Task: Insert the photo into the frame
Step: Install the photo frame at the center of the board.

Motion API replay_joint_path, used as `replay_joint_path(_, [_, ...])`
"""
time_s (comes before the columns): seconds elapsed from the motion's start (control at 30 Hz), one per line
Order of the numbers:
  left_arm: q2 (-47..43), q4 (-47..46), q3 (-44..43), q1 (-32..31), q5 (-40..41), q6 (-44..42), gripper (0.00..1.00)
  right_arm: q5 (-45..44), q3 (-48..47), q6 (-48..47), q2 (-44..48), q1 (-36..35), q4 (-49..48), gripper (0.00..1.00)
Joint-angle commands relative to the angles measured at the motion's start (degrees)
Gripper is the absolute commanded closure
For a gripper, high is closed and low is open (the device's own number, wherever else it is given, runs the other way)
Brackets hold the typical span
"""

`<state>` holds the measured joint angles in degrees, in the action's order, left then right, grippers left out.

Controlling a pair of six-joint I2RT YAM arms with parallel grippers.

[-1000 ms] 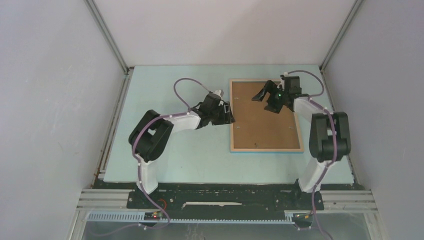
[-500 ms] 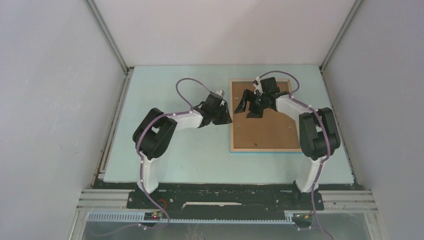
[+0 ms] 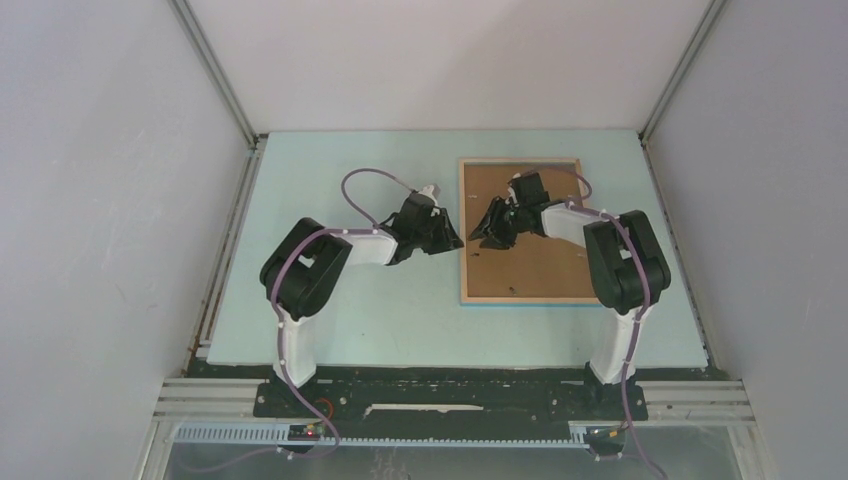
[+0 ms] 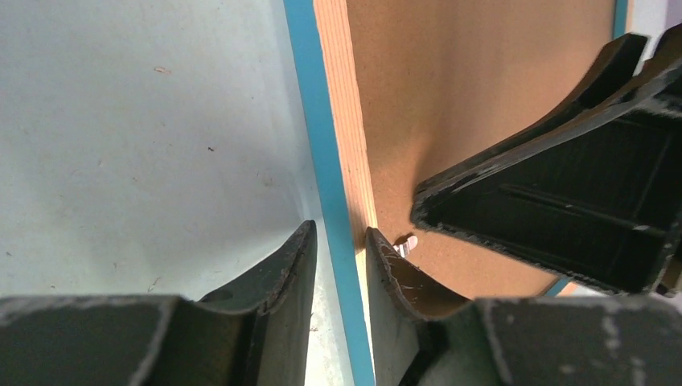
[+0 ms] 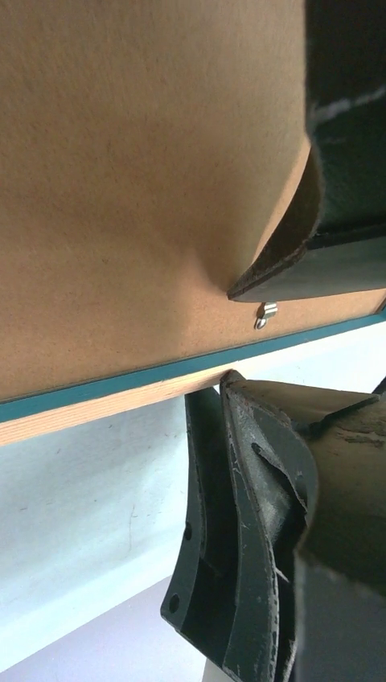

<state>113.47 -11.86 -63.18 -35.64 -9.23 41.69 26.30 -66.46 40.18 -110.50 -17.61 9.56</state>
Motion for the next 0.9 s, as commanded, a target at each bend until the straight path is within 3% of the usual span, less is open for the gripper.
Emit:
replay_joint_path(0.0, [-1.93, -1.13, 2.62, 0.95, -2.51, 2.00, 0.66, -1.27, 0.29, 4.20, -2.02, -2.43, -0.67, 0.52])
replay_joint_path(0.27, [-3.67, -4.58, 5.14, 1.86, -3.97, 3.74, 0.71, -1.33, 9.20, 10.62, 2.72, -4.74, -6.69, 0.56])
replay_joint_path(0.4, [-6.90, -5.32, 6.97, 2.66, -2.72, 2.63, 0.71, -1.39, 10.21, 8.80, 5.22, -4.63, -6.67, 0.55])
replay_joint_path(0.5, [-11.21, -6.93, 9.64, 3.45, -1.50, 1.02, 0.68, -0.19, 9.34, 2.90, 8.00, -3.48, -5.33, 0.52])
replay_joint_path(0.6, [-16.99, -7.84, 12.90, 4.39, 1.00, -0.89, 0.57, -1.05, 2.32, -9.35, 8.46, -2.83, 7.80, 0.37])
replay_joint_path(0.7, [-22.79, -9.32, 17.06, 5.53, 4.55, -2.09, 0.46, -6.61, -6.47, -22.40, 7.73, -4.11, 20.23, 0.30])
replay_joint_path(0.87, [-29.33, -17.17, 25.56, 7.91, 9.03, 1.77, 0.34, -18.00, -12.41, -36.07, 7.80, -9.63, 28.52, 0.19])
